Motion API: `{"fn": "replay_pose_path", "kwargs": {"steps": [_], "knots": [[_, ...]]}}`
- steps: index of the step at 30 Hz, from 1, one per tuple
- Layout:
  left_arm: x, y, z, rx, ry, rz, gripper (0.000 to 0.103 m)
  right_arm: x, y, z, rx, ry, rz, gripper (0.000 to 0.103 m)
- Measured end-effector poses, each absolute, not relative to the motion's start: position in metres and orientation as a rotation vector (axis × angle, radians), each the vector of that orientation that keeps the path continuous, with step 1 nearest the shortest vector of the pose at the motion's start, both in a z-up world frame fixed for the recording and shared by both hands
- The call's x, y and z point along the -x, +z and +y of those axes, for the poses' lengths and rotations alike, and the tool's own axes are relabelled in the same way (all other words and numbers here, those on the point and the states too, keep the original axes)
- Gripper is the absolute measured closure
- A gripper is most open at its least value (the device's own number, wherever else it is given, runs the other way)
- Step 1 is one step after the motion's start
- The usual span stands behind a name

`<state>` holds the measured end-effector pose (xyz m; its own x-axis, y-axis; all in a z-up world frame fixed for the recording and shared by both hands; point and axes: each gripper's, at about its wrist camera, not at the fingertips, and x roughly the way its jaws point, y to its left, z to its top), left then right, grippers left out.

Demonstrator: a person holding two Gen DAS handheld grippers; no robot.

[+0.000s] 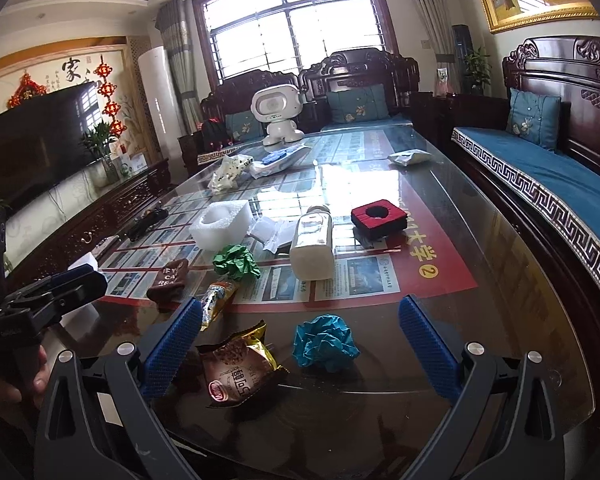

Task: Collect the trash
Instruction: 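Move right tool toward teal crumpled plastic while left tool moves toward orange paper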

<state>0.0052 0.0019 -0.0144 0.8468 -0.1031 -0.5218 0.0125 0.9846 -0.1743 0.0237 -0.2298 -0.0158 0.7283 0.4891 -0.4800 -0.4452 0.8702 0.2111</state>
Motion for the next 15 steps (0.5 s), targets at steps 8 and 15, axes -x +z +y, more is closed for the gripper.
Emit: {"fn": "replay_pose_path", "kwargs": {"steps": [8,15], "knots": [[0.001,-0.028,0.026,0.282,0.006,0.537,0.004,-0.033,-0.021,-0.243,-0.143,0.488,0.581,0.008],[0.0,-0.033,0.029,0.325,-0.109,0.567,0.004,-0.031,-0.029,-0.232,-0.087,0.495,0.614,0.015]]}}
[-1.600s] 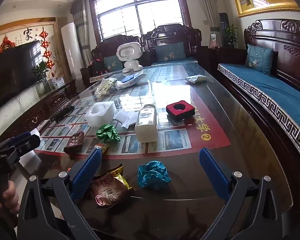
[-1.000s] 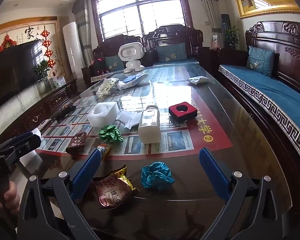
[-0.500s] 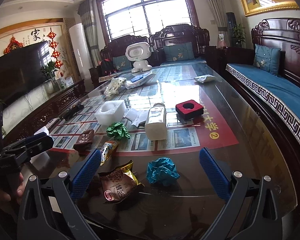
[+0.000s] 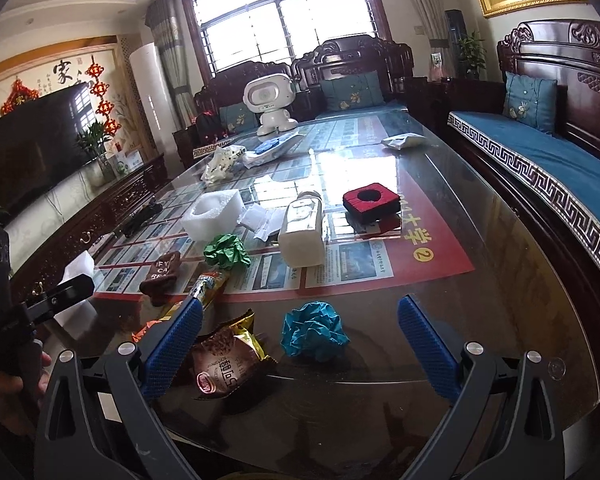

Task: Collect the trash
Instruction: 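Move right tool toward teal crumpled plastic while left tool moves toward orange paper, then close right tool on teal crumpled plastic while left tool closes on orange crumpled paper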

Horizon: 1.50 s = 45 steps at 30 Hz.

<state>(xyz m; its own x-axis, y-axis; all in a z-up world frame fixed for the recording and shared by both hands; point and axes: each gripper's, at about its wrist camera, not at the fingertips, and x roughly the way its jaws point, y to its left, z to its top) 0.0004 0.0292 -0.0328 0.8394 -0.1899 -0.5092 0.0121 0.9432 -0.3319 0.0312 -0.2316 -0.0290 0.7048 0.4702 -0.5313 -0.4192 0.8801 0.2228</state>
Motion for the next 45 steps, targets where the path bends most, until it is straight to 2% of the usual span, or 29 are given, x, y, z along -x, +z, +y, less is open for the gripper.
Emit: {"fn": "replay_pose_path", "kwargs": {"steps": [1,3,5,9,15,17,19,21,23,24,28,29,30,31,34,35,37,39,45], "knots": [[0.0,-0.034,0.029,0.334,-0.129,0.563,0.004,-0.032,-0.029,-0.231,-0.086,0.5,0.619,0.017],[-0.002,-0.035,0.028,0.339,-0.149,0.564,0.004,-0.033,-0.031,-0.231,-0.087,0.514,0.629,0.027],[-0.002,-0.036,0.028,0.356,-0.165,0.559,0.004,-0.034,-0.033,-0.231,-0.092,0.516,0.639,0.031],[-0.001,-0.035,0.026,0.331,-0.152,0.549,0.004,-0.038,-0.036,-0.23,-0.079,0.524,0.657,0.046],[0.002,-0.036,0.02,0.271,-0.133,0.558,0.004,-0.045,-0.04,-0.236,-0.115,0.498,0.657,0.046],[0.002,-0.037,0.02,0.261,-0.13,0.566,0.004,-0.046,-0.04,-0.238,-0.123,0.494,0.656,0.041],[0.002,-0.037,0.02,0.254,-0.131,0.569,0.012,-0.047,-0.04,-0.238,-0.124,0.494,0.658,0.039],[0.002,-0.038,0.022,0.255,-0.134,0.578,0.053,-0.047,-0.04,-0.238,-0.13,0.5,0.66,0.037],[0.001,-0.039,0.023,0.264,-0.158,0.583,0.067,-0.047,-0.04,-0.238,-0.134,0.503,0.665,0.036],[0.002,-0.039,0.023,0.264,-0.164,0.581,0.07,-0.048,-0.04,-0.237,-0.132,0.507,0.668,0.036],[0.002,-0.037,0.021,0.257,-0.164,0.57,0.07,-0.047,-0.041,-0.234,-0.124,0.513,0.673,0.036],[0.002,-0.036,0.02,0.254,-0.16,0.568,0.066,-0.048,-0.042,-0.233,-0.124,0.513,0.674,0.036],[0.002,-0.036,0.02,0.253,-0.16,0.567,0.055,-0.048,-0.042,-0.233,-0.124,0.513,0.675,0.036],[0.002,-0.036,0.019,0.25,-0.159,0.566,0.051,-0.049,-0.043,-0.232,-0.124,0.513,0.676,0.036],[0.002,-0.036,0.018,0.237,-0.155,0.565,0.05,-0.052,-0.044,-0.23,-0.112,0.503,0.678,0.036],[0.001,-0.036,0.018,0.24,-0.155,0.566,0.05,-0.054,-0.045,-0.229,-0.108,0.498,0.68,0.034],[0.0,-0.038,0.019,0.243,-0.152,0.568,0.046,-0.061,-0.048,-0.225,-0.088,0.488,0.69,0.023],[-0.001,-0.04,0.02,0.239,-0.137,0.572,0.038,-0.068,-0.053,-0.221,-0.058,0.471,0.694,0.021],[-0.003,-0.048,0.025,0.248,-0.13,0.594,0.038,-0.1,-0.081,-0.207,-0.017,0.433,0.789,0.021]]}}
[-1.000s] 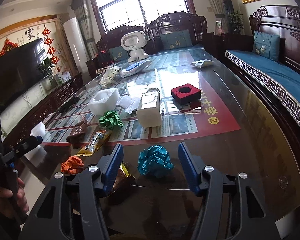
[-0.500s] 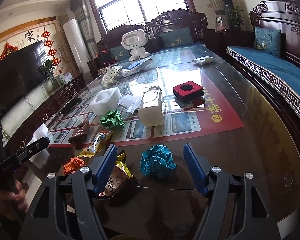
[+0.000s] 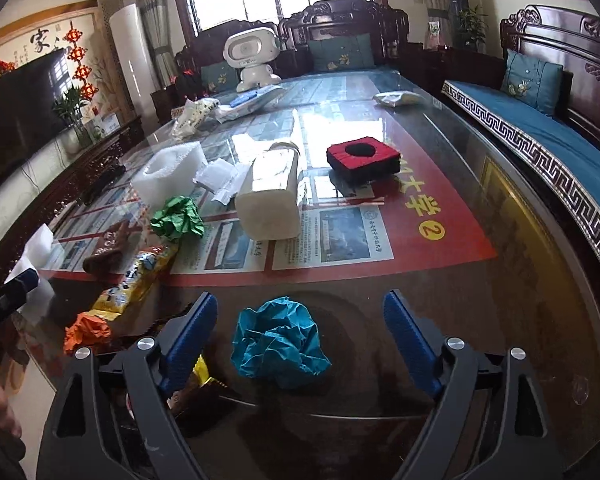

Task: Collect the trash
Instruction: 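Close right tool on teal crumpled plastic while left tool closes on orange crumpled paper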

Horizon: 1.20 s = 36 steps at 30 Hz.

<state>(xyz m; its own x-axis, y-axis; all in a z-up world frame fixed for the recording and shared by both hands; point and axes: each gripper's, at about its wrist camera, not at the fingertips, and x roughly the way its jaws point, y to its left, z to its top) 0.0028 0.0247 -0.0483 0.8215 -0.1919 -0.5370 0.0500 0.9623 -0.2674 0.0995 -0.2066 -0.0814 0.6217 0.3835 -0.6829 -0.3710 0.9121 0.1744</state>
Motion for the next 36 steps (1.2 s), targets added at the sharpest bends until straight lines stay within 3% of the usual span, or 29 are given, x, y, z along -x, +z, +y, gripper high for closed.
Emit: {"fn": "replay_pose_path", "kwargs": {"steps": [10,16,19,20,23,36], "knots": [[-0.002,-0.054,0.031,0.247,-0.113,0.613,0.038,-0.104,-0.099,-0.195,0.062,0.378,0.834,0.027],[-0.004,-0.061,0.028,0.25,-0.12,0.63,0.038,-0.103,-0.099,-0.199,0.076,0.354,0.829,0.041],[-0.004,-0.064,0.025,0.246,-0.125,0.637,0.038,-0.102,-0.098,-0.201,0.077,0.35,0.829,0.056],[-0.004,-0.064,0.024,0.243,-0.125,0.639,0.038,-0.102,-0.097,-0.202,0.074,0.359,0.829,0.067],[-0.003,-0.067,0.022,0.232,-0.121,0.646,0.038,-0.101,-0.095,-0.209,0.013,0.408,0.832,0.074],[-0.018,-0.087,0.0,0.179,-0.182,0.72,0.033,-0.07,-0.055,-0.213,-0.038,0.494,0.717,0.075]]}}
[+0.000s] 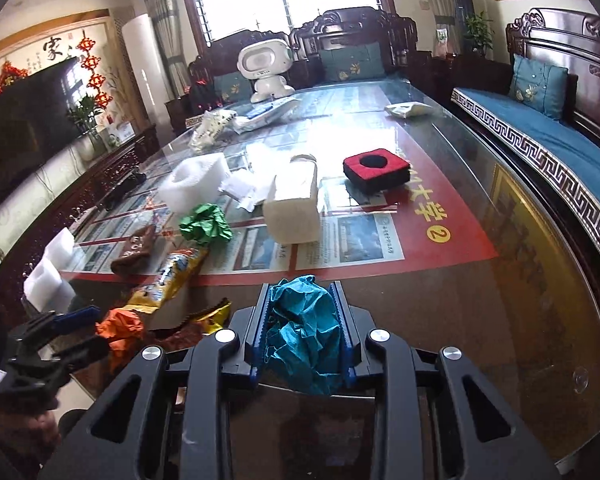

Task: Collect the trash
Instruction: 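Close right tool on teal crumpled plastic while left tool closes on orange crumpled paper, then carry both items down over the yellow bin and open both tools to drop them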

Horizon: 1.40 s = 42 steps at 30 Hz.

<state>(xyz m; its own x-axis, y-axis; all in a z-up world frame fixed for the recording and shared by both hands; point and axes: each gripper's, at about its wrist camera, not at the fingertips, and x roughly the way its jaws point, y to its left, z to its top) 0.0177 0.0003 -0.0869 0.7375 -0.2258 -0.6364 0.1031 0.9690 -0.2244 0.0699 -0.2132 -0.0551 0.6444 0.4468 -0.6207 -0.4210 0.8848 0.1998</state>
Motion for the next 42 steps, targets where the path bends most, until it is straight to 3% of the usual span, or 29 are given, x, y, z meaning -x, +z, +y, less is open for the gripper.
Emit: {"fn": "replay_pose_path", "kwargs": {"steps": [3,8,14,26,42], "knots": [[-0.026,-0.091,0.0,0.19,-0.185,0.734,0.035,-0.068,-0.052,-0.212,-0.034,0.504,0.717,0.075],[-0.034,-0.094,-0.002,0.193,-0.189,0.76,0.053,-0.066,-0.053,-0.213,-0.037,0.513,0.719,0.075],[-0.033,-0.091,-0.004,0.179,-0.197,0.738,0.063,-0.064,-0.051,-0.216,-0.055,0.531,0.71,0.075],[-0.001,-0.064,0.0,0.161,-0.189,0.649,0.064,-0.038,-0.04,-0.221,-0.062,0.575,0.677,0.075],[0.1,-0.03,-0.03,0.132,-0.347,0.581,0.064,0.086,-0.018,-0.24,-0.05,0.696,0.606,0.075]]}}
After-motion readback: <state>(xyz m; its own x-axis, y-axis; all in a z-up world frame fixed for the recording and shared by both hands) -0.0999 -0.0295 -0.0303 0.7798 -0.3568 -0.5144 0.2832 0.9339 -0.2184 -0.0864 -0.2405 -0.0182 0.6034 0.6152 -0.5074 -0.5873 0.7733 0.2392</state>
